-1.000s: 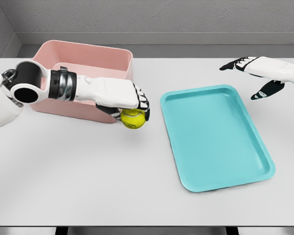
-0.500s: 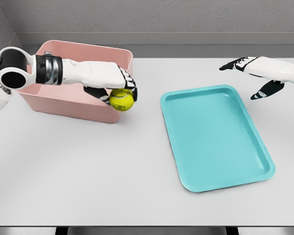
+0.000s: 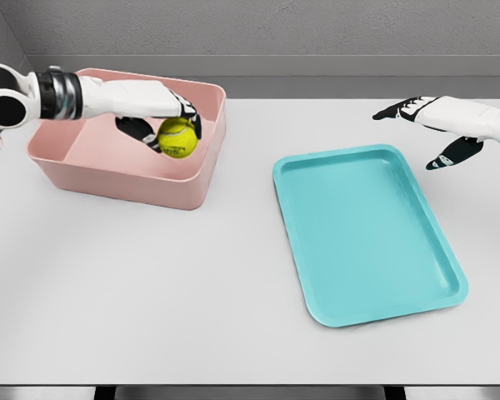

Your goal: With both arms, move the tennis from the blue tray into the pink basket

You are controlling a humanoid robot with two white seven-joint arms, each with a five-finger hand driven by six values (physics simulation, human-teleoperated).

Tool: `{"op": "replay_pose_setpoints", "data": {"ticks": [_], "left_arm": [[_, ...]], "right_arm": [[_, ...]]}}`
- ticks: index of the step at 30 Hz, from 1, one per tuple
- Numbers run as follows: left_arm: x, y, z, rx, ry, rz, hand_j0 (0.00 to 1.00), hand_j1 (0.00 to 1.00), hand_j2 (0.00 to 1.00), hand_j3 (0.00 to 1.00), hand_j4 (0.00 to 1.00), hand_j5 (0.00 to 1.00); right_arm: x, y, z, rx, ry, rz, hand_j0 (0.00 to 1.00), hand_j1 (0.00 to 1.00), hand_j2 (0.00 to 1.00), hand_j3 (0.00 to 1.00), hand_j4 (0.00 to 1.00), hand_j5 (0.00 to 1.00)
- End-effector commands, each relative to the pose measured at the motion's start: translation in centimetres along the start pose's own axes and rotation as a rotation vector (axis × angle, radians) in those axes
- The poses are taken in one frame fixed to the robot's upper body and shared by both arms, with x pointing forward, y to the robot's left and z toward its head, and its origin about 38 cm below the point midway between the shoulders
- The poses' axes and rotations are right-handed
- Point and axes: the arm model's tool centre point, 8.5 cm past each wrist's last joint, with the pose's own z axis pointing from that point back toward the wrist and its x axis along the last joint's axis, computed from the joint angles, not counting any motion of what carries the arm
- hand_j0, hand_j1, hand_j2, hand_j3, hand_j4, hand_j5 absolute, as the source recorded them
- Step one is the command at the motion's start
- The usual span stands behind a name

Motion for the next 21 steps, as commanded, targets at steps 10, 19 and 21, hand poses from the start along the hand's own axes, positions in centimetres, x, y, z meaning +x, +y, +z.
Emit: {"op": "replay_pose_setpoints", "data": {"ticks": [10,19,21], "left_arm": [[-4.0,-0.7,0.7,0.025,0.108,0.121,1.0,1.0,1.0,1.0,1.0,1.0],[-2.9,-0.1,2.0,0.059,0.079,0.086,1.0,1.0,1.0,1.0,1.0,1.0],[-1.5,-0.4,4.0,0.09,0.036,0.074,1.0,1.0,1.0,1.0,1.0,1.0]], "right_arm": [[0.0,-0.1,0.0,-0.006,0.001,-0.005,1.0,1.0,1.0,1.0,1.0,1.0],[-0.1,-0.1,0.1,-0.005,0.002,-0.005,1.0,1.0,1.0,1.0,1.0,1.0],[-0.1,-0.1,0.2,-0.005,0.004,-0.005,1.0,1.0,1.0,1.0,1.0,1.0]]}}
